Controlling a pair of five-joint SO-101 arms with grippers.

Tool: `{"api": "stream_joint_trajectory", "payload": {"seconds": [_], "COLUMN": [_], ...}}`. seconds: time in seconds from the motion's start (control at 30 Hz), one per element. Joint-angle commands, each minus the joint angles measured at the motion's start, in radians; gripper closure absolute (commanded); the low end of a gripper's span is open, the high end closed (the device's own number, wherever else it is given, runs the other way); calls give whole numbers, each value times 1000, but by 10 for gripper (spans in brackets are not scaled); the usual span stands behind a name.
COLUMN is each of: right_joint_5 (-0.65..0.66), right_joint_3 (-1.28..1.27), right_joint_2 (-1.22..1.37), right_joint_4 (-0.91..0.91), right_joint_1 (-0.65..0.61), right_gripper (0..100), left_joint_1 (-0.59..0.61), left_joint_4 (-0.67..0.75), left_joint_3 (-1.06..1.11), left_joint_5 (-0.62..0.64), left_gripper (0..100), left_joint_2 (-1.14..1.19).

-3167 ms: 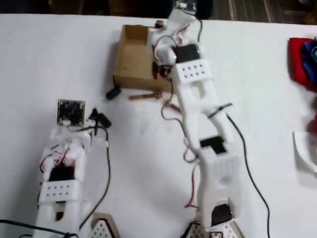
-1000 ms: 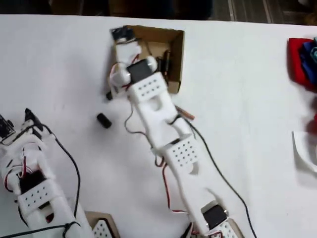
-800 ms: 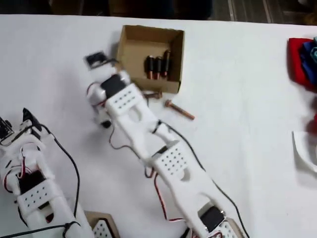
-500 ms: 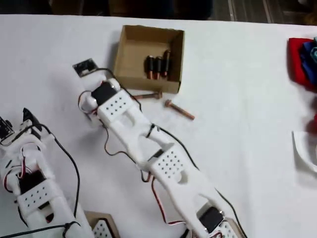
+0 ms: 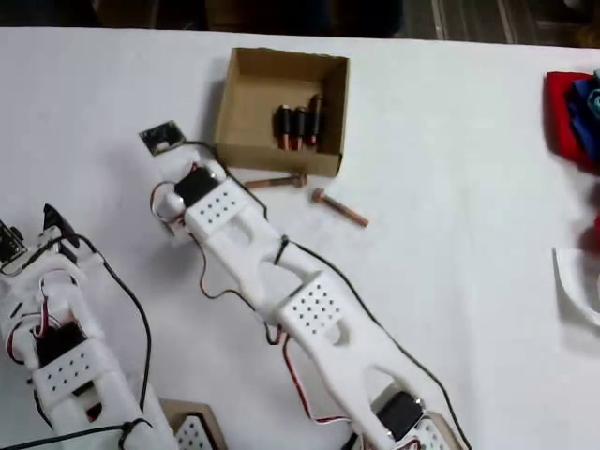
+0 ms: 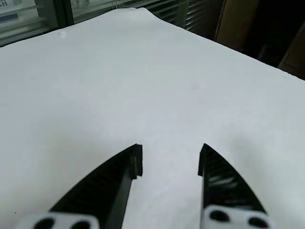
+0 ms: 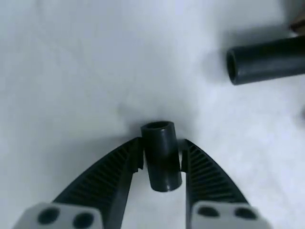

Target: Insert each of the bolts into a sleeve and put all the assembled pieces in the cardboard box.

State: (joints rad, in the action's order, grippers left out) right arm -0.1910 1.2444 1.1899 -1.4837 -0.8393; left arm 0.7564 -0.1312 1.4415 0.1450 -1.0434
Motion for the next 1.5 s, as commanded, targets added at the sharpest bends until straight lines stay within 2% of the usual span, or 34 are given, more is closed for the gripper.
{"api": "stream_joint_trajectory", "payload": {"seconds": [0.0,0.13,0.23,0.4,0.6,0.83,1.03,1.27,1.37,1.47], "right_joint_5": [6,6,3,6,8,189,196,196,196,196], "right_joint_3": [14,14,38,132,140,141,143,143,141,141], "right_joint_2": [1,-5,-28,-68,-24,70,96,96,97,97], "right_joint_4": [53,51,-16,-219,-252,-277,-277,-277,-277,-277], "right_joint_1": [-1,7,33,124,248,289,288,283,280,285], "right_gripper": [975,981,978,978,974,974,971,830,846,941], "left_joint_1": [5,5,5,3,-41,-61,-61,-61,-61,-61], "left_joint_4": [15,15,15,15,14,21,21,21,21,21], "left_joint_3": [-44,-44,-44,-44,-36,-18,-18,-18,-18,-18], "left_joint_5": [5,5,5,5,5,5,3,3,3,3], "left_gripper": [789,789,789,789,789,789,789,789,789,789], "left_joint_2": [-15,-15,-15,-15,-15,-20,-20,-20,-20,-20]}}
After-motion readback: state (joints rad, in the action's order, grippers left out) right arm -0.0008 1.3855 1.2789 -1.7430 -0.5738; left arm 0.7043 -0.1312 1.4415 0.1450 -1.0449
